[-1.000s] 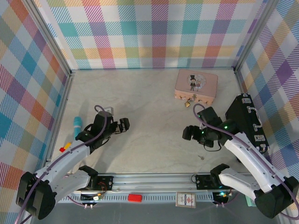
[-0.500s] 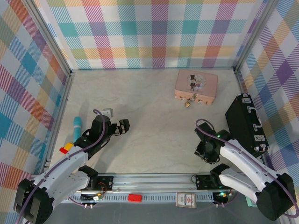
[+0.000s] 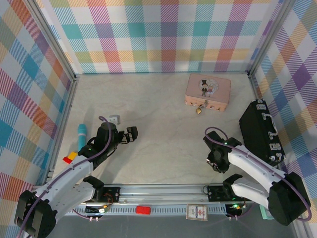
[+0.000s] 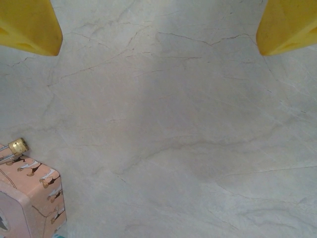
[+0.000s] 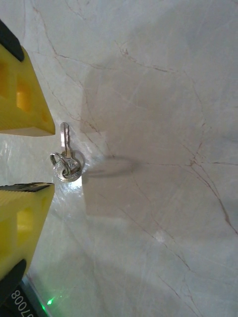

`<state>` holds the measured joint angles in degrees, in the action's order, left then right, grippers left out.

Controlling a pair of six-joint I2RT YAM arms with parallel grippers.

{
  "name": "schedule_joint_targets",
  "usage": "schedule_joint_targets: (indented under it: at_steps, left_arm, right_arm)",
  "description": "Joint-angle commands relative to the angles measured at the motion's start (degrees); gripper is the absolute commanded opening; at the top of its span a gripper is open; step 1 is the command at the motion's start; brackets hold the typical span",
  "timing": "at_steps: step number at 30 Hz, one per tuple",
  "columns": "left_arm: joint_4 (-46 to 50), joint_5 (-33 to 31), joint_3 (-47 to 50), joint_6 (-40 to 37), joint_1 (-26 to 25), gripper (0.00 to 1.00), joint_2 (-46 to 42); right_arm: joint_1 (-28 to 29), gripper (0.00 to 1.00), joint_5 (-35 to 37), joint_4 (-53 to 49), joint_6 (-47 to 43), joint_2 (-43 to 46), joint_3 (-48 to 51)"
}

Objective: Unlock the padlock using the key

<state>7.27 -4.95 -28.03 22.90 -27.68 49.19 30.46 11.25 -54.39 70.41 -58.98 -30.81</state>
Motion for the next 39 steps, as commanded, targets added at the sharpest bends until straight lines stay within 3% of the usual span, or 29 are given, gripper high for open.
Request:
schedule_joint_targets:
  at_steps: [1,8,29,39]
  left_arm:
    - [-1.19,0.48,1.27,0.08,-0.62,1.00,-1.68]
    - [-0.50,-0.30,1.14,-0.13,-0.62,1.00,-2.72]
    - [-0.85,-0.09,1.69,-0.27,-0.62,1.00,-4.93]
    - [-1.08,-0.40,1.58,-0.46,-0.67,1.00,-4.03]
  right_arm:
    - [0.30,0.30,1.59,-0.18,2.51,-0.51,-0.67]
    - [0.31,0.24,-2.00,3.35,8.79,-2.52,2.43]
    - [0.39,0.23,1.23,3.06,11.56,-3.24,3.14]
    - [0.39,0.02,0.56,4.13,11.39,-0.47,4.07]
